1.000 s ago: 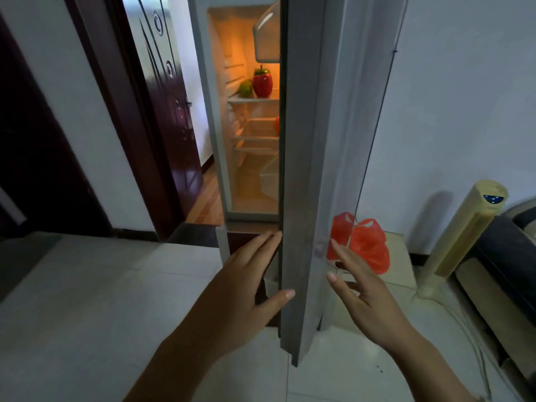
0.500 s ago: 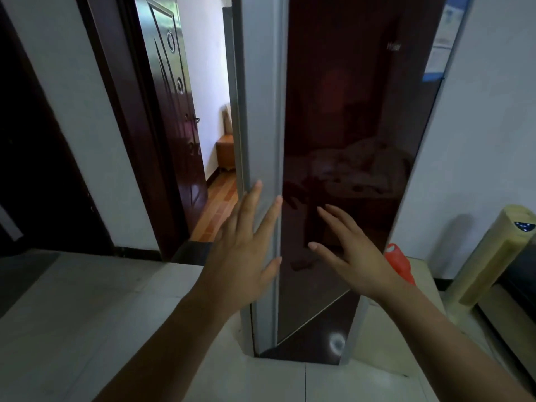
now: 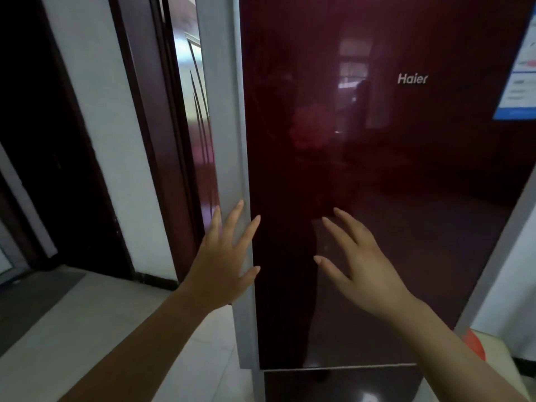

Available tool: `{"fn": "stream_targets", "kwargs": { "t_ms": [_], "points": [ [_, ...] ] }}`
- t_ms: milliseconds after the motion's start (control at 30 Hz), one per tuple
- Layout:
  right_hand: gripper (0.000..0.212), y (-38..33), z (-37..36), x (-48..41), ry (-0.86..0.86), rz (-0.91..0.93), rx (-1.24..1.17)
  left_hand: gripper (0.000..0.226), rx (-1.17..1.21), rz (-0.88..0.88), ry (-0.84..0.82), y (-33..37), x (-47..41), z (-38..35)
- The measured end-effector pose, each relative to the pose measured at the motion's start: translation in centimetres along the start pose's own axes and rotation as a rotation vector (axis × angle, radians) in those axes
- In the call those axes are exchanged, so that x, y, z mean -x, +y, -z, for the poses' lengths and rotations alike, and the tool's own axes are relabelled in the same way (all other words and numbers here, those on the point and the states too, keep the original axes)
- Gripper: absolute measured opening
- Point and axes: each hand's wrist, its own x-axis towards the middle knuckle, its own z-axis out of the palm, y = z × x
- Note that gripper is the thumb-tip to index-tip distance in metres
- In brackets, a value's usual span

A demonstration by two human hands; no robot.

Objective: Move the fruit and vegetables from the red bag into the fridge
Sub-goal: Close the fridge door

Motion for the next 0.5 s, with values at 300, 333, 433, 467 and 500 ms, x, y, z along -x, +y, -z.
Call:
{"fn": "stream_targets", "kwargs": {
  "t_ms": [300,333,433,467,500],
  "points": [
    [0.069,4.5,-1.7,-5.7,0.088,-0.083,0.242,0.081,0.074,-0.046,0.059,-0.6,-9.1,-3.4],
    [0.073,4.9,-1.7,-6.1,0.076,-0.111,0.281,0.082,0.077,-0.052,0.061,-0.5,-10.1,-3.8],
    [0.081,6.0,-1.9,-6.9,0.044,-0.151,0.369,0.087,0.063,-0.065,0.066,-0.1,-12.4,-5.3],
    [0.084,6.2,-1.9,-7.0,0.029,-0.151,0.399,0.088,0.049,-0.065,0.072,0.0,-12.8,-5.8],
    [0.085,6.4,-2.0,-7.0,0.013,-0.148,0.419,0.089,0.042,-0.061,0.086,0.2,-13.0,-6.3]
  ]
}}
